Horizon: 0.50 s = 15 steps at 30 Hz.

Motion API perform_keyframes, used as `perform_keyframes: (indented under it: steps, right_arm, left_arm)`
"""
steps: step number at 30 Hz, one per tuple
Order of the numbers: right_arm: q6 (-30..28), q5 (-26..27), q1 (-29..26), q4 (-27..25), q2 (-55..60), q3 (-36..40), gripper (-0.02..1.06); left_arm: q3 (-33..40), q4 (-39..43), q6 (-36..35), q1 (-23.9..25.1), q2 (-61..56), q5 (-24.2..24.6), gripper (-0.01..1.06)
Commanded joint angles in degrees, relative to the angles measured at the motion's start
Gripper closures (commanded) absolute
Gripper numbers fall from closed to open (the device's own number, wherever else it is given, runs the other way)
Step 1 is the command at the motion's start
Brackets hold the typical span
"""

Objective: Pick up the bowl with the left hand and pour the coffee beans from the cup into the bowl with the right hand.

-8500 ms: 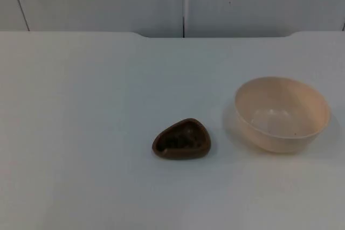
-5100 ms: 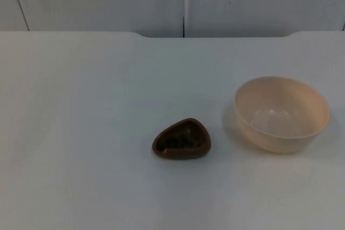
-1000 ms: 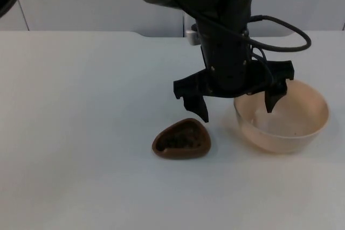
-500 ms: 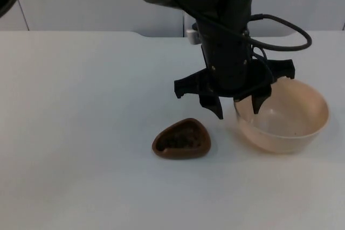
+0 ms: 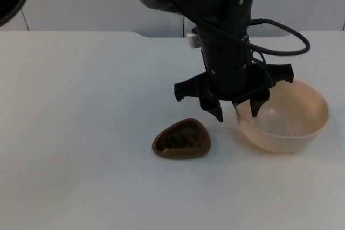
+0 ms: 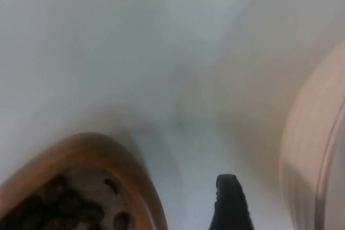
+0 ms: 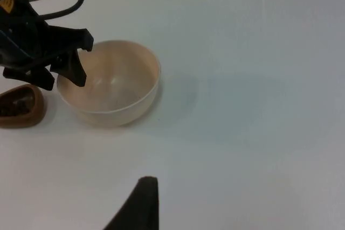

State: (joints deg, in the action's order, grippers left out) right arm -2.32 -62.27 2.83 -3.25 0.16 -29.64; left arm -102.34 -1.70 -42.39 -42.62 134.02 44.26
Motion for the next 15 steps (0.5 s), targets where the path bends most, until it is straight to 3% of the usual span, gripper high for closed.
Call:
perform_keyframes:
  steps: [1,3,7,15]
  right_arm:
    - [-0.11,0.44,-0.31,0.28,-0.16,0.14,-0.01]
    - [-0.11,0.44,-0.31,0.28,-0.16,0.14,-0.01]
    - [-0.11,0.44,-0.31,0.28,-0.16,0.14,-0.01]
    - [-0.11,0.44,-0.31,0.28,-0.16,0.14,-0.01]
  left_arm:
    - [-0.32,-0.08,-0.32,-0.18,-0.04,-0.15,0.52]
    - [-0.32,-0.08,-0.32,-0.18,-0.04,-0.07,0.53]
    - [-0.32,-0.2,-0.32,-0.18,-0.04,-0.07,0.66]
    - [-0.32,-0.2,0.14,-0.18,-0.78,0.68,1.05]
